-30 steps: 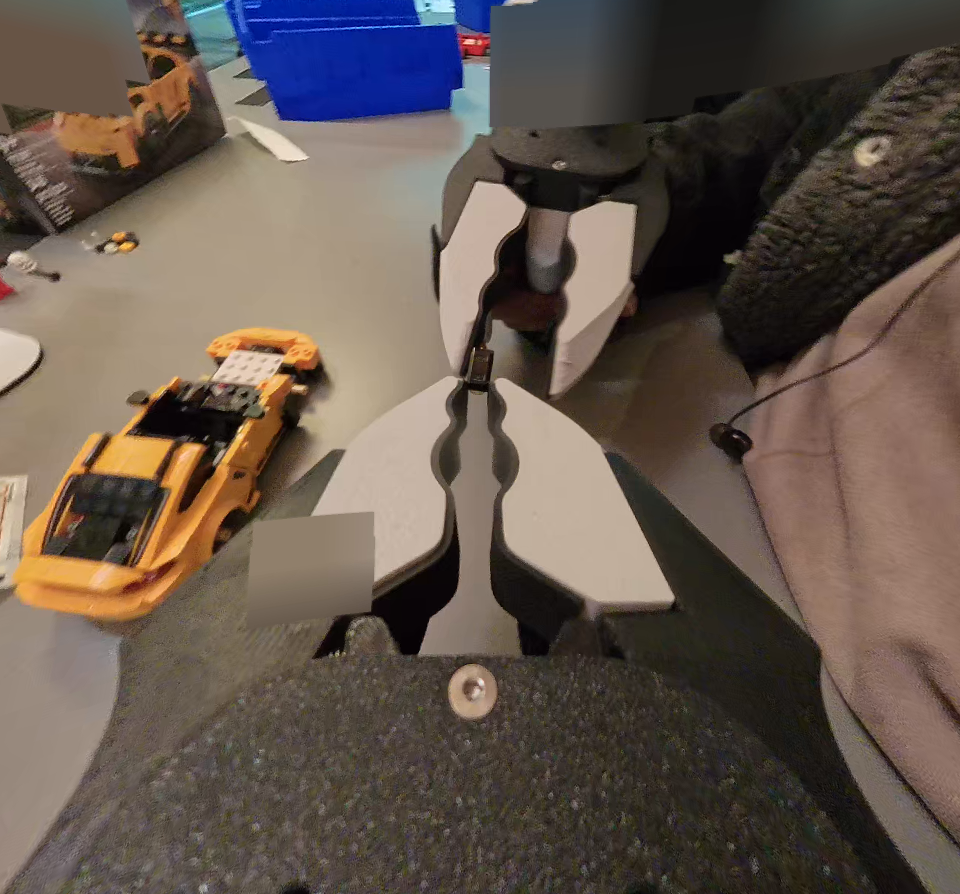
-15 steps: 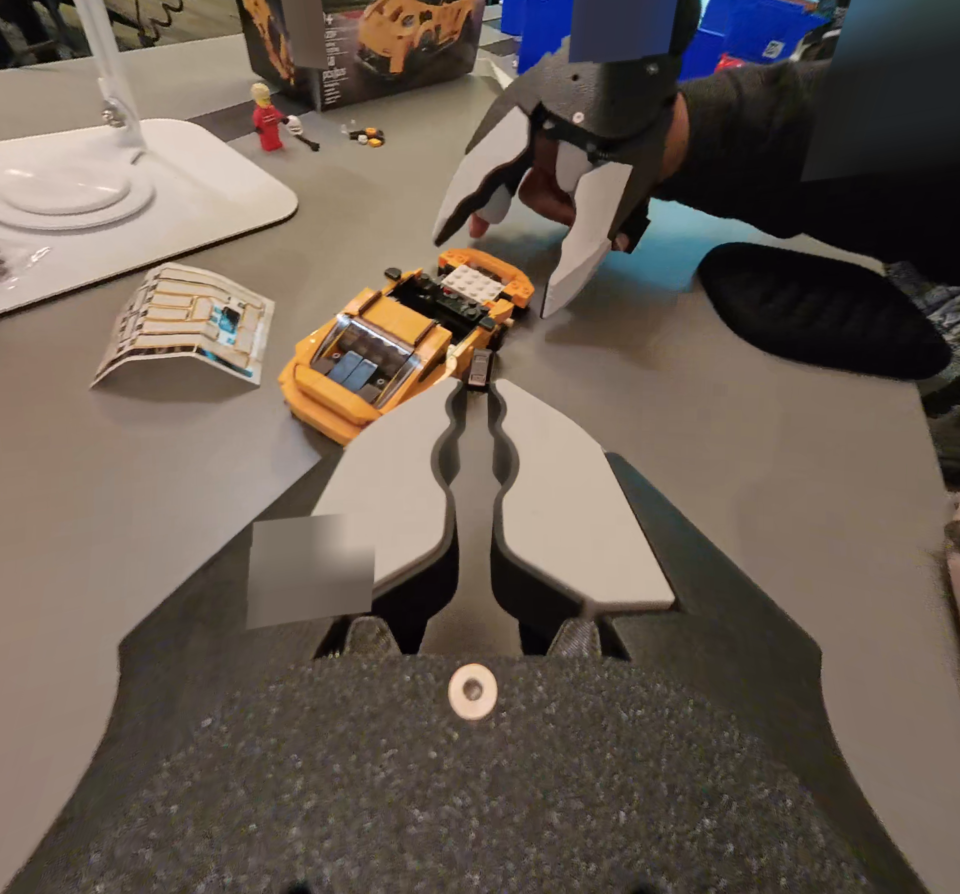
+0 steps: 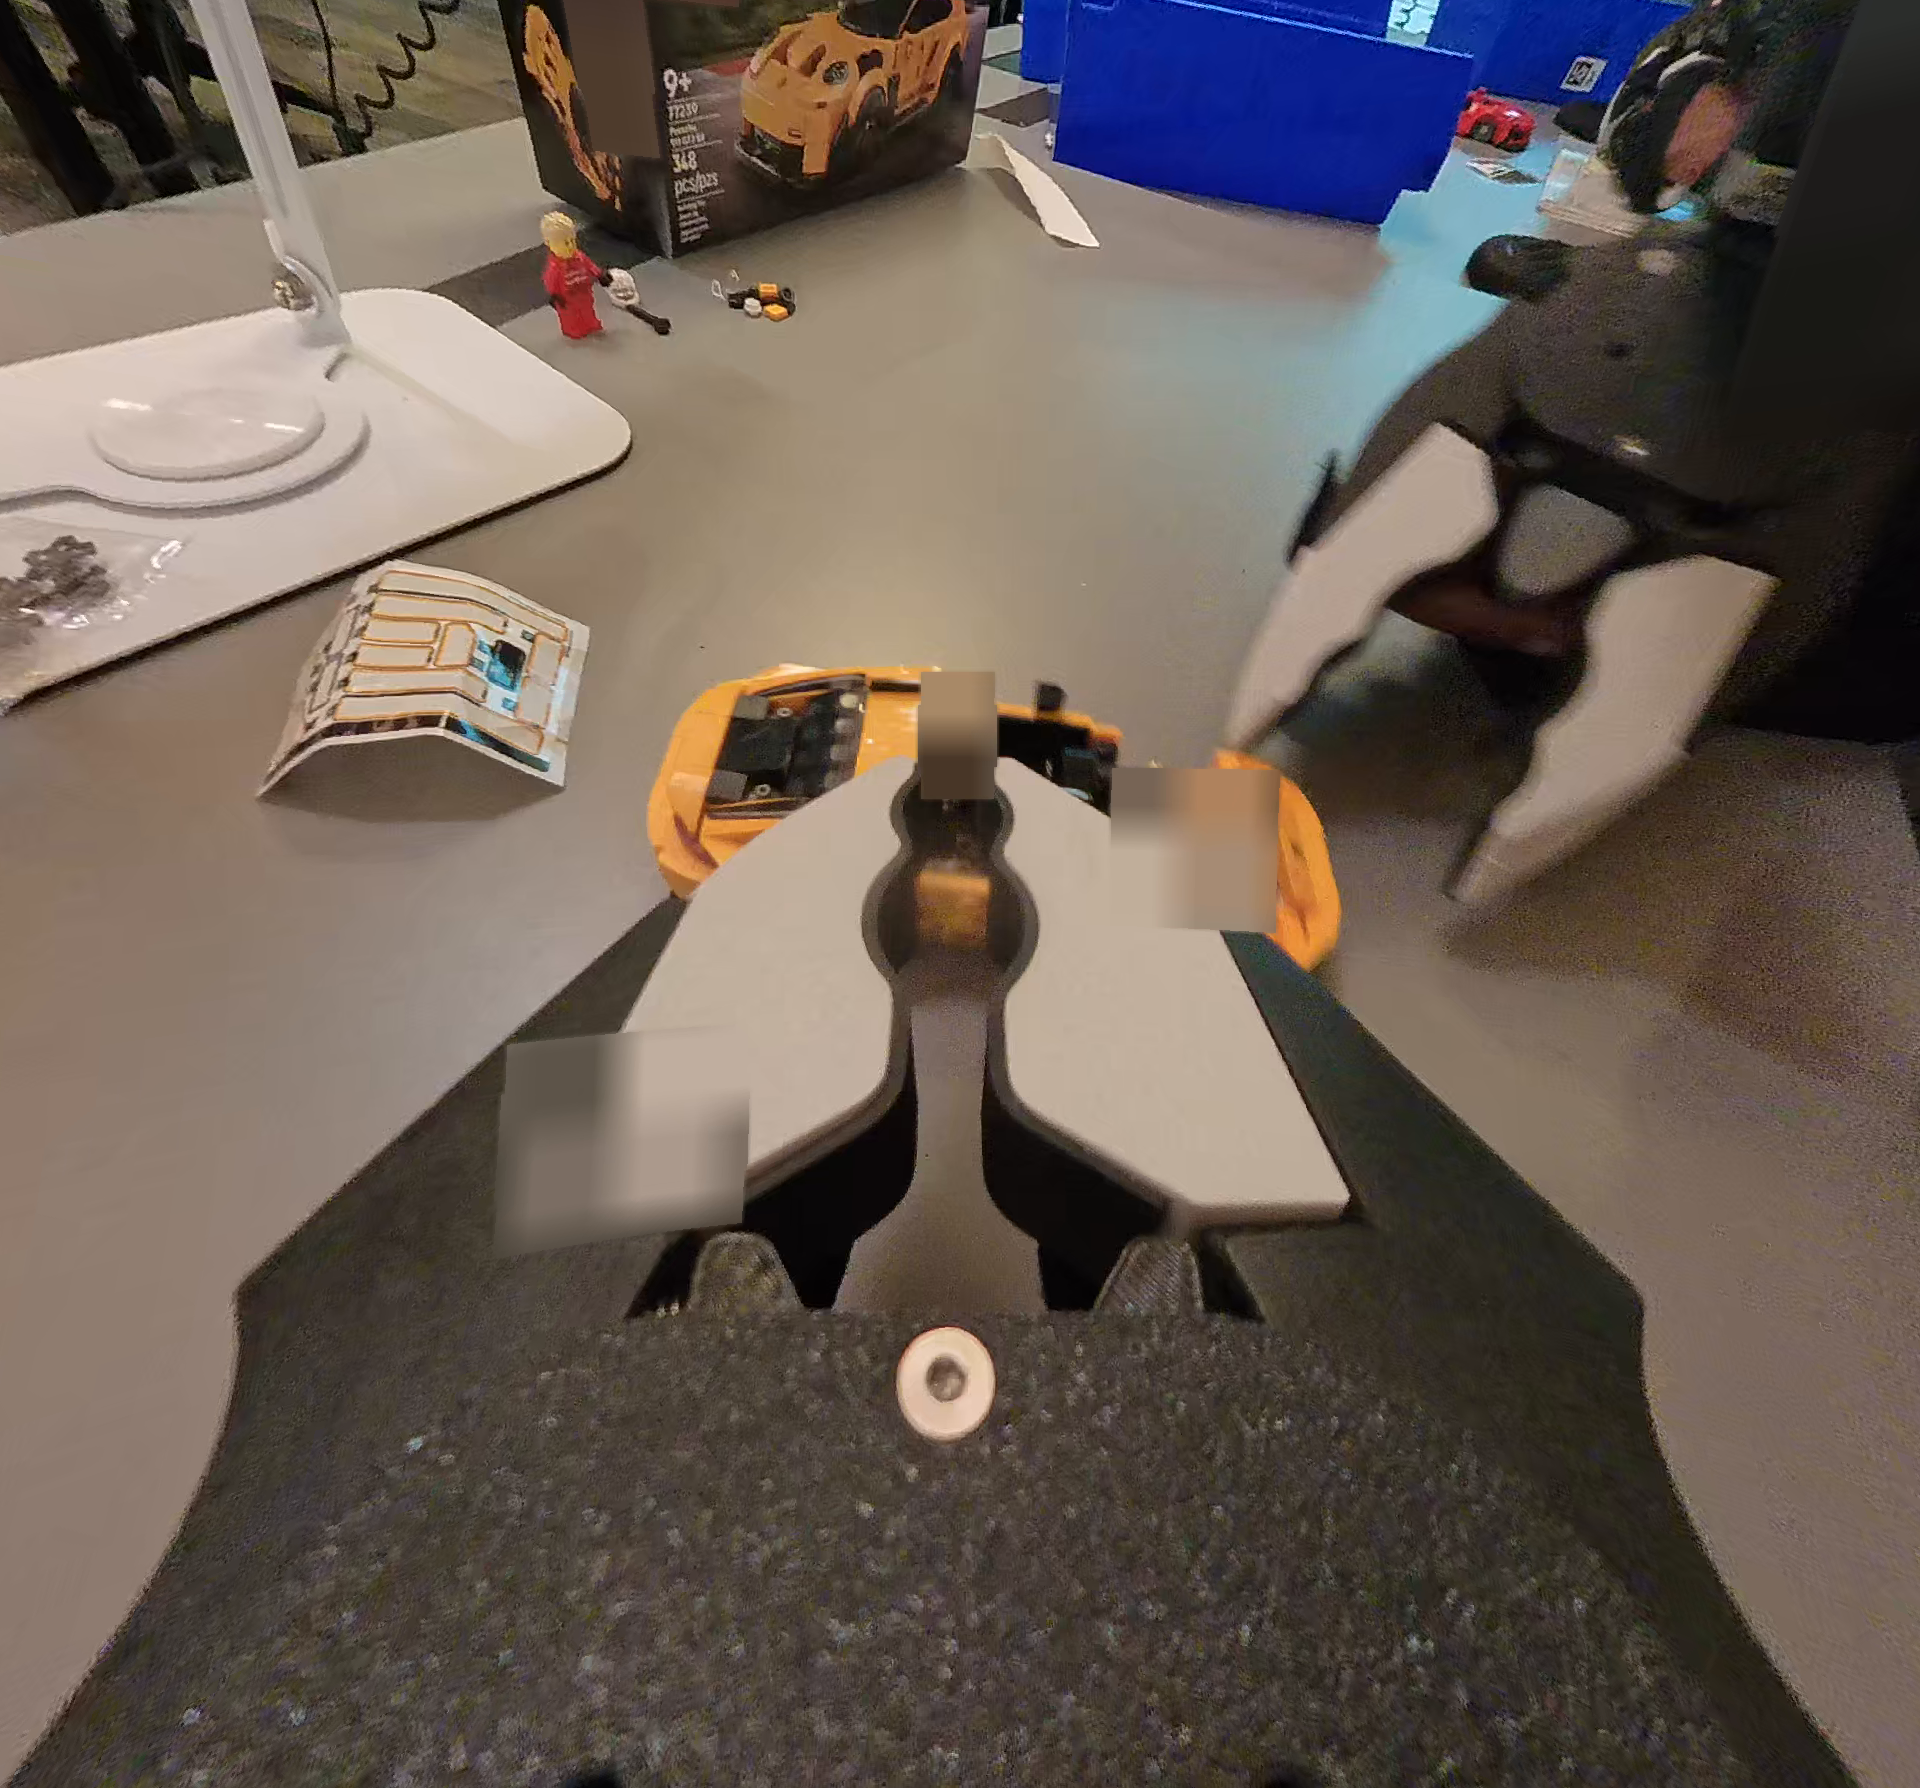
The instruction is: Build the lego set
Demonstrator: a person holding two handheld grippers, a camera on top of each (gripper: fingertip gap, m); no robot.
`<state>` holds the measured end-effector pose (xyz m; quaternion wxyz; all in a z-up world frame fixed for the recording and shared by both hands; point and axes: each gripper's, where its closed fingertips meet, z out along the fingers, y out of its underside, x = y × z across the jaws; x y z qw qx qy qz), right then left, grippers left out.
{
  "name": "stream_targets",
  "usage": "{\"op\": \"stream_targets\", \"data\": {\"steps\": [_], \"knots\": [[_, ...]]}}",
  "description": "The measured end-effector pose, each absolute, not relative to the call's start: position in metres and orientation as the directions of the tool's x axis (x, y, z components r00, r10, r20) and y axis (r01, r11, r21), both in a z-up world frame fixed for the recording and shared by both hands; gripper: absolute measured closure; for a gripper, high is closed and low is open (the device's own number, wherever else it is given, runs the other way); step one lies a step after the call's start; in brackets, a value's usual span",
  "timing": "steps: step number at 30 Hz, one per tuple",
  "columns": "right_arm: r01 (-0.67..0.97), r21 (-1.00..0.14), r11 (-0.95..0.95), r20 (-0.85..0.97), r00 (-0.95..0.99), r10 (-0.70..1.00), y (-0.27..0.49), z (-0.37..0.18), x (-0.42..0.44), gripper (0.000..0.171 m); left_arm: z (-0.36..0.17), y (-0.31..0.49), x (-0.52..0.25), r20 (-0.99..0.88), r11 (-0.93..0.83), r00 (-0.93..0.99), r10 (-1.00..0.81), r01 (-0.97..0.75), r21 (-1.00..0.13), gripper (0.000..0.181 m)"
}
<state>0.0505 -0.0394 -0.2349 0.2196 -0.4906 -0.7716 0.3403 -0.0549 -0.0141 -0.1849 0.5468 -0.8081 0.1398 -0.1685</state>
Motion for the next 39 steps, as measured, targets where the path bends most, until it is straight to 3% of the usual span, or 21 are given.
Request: {"op": "stream_targets", "data": {"steps": [4,12,23,26,35,39], "knots": [[0.518,-0.776,0.359,0.035,-0.533,0.845,-0.08,-0.224,0.053,0.117,-0.179,-0.014,-0.063,0.086,-0.332,0.921,-0.38,-0.049,-0.942,0.174],[0.474,-0.803,0.361,0.133,-0.449,0.884,-0.034,-0.199,0.029,0.121,-0.171,-0.028,-0.066,0.14,-0.321,0.871,-0.471,-0.021,-0.947,0.175],[0.55,-0.753,0.361,0.04,-0.509,0.86,-0.049,-0.235,0.032,0.115,-0.218,-0.068,-0.058,0.006,-0.465,0.772,-0.636,-0.377,-0.801,0.174],[0.565,-0.707,0.425,0.095,-0.52,0.849,-0.052,-0.243,0.033,0.119,-0.231,-0.07,-0.058,-0.028,-0.49,0.766,-0.643,-0.439,-0.753,0.174],[0.544,-0.717,0.437,0.096,-0.543,0.834,-0.081,-0.244,0.021,0.12,-0.231,-0.067,-0.081,-0.094,-0.534,0.818,-0.568,-0.453,-0.714,0.174],[0.492,-0.753,0.437,0.1,-0.571,0.815,-0.113,-0.244,0.002,0.114,-0.207,-0.061,-0.094,-0.101,-0.488,0.862,-0.497,-0.374,-0.789,0.174]]}}
